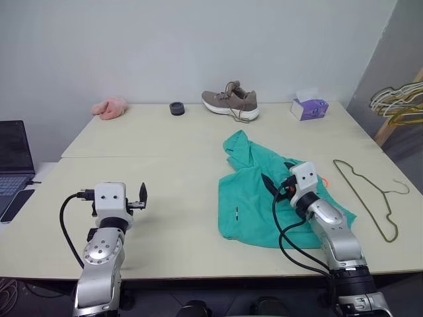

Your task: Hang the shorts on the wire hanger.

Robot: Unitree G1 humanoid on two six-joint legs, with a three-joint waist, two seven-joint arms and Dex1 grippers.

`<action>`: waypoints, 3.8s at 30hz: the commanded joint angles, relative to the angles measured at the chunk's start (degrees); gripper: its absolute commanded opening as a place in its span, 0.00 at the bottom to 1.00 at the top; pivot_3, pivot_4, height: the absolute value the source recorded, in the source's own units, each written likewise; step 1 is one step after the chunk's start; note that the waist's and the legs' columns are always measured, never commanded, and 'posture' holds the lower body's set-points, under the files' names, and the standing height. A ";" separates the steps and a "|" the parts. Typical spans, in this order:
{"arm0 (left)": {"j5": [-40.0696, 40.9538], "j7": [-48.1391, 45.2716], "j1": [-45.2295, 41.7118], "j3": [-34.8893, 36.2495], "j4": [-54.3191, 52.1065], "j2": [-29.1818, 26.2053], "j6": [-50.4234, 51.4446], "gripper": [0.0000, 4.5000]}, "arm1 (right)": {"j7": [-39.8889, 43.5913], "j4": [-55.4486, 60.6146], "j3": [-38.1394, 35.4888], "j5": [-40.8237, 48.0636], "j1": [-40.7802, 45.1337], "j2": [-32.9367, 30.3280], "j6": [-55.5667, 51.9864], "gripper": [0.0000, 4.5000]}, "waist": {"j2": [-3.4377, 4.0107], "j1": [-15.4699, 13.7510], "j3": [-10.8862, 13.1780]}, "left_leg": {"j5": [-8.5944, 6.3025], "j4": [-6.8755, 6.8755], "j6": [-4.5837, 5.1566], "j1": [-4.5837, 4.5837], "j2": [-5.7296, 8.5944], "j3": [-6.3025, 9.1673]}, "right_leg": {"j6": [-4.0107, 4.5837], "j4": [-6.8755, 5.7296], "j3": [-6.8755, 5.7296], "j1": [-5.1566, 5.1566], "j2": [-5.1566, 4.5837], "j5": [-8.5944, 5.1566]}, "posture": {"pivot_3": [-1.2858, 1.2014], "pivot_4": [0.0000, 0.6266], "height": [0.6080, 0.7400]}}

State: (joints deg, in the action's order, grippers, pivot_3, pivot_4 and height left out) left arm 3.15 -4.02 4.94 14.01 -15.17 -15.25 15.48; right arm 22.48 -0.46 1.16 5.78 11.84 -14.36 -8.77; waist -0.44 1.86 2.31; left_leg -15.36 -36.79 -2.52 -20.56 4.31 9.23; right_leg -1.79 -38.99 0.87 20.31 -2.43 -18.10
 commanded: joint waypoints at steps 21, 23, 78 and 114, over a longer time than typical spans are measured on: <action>6.42 -5.33 1.21 3.77 -3.15 -0.55 -5.73 1.00 | 1.13 0.82 -0.32 0.75 2.22 0.29 1.80 0.99 | 0.00 -0.14 0.00 | 0.00 0.00 0.00 -0.01 0.00 0.00 | 0.04 0.00 0.01 0.01 0.01 0.02 | 0.50 0.00 1.00; 6.74 -6.17 1.38 3.58 -3.00 -1.05 -5.88 1.00 | 1.15 1.03 -0.35 0.75 2.05 0.31 1.72 0.99 | 0.00 -0.13 0.00 | 0.00 0.00 0.00 0.00 0.00 0.00 | 0.03 0.00 0.01 0.00 0.01 0.02 | 0.50 0.00 1.00; -4.49 -53.79 -24.62 -33.99 29.80 -13.68 -24.40 0.17 | 31.14 28.30 -1.96 10.99 -19.02 -36.13 -10.80 1.00 | 0.10 9.36 0.39 | -0.14 -0.22 0.24 -0.12 -0.06 -0.11 | -0.46 0.29 0.00 -0.12 -0.06 0.17 | 0.38 0.00 1.00; 28.53 -69.71 -13.23 -10.46 -1.59 -40.64 13.28 0.00 | 55.69 8.78 5.38 16.58 14.75 -43.78 -8.59 0.01 | 0.17 10.71 0.45 | -0.16 -0.20 0.28 -0.15 -0.04 -0.10 | -0.35 0.10 0.05 0.00 -0.11 0.14 | 0.42 0.00 1.00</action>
State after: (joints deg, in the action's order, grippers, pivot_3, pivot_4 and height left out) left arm 26.44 -71.91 -7.41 -0.12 -13.27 -54.30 23.74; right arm 75.97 7.60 8.72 18.89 23.58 -57.05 -12.66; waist -0.27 12.57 2.77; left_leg -15.52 -36.99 -2.23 -20.72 4.27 9.13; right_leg -2.14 -38.90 0.91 20.31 -2.54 -17.96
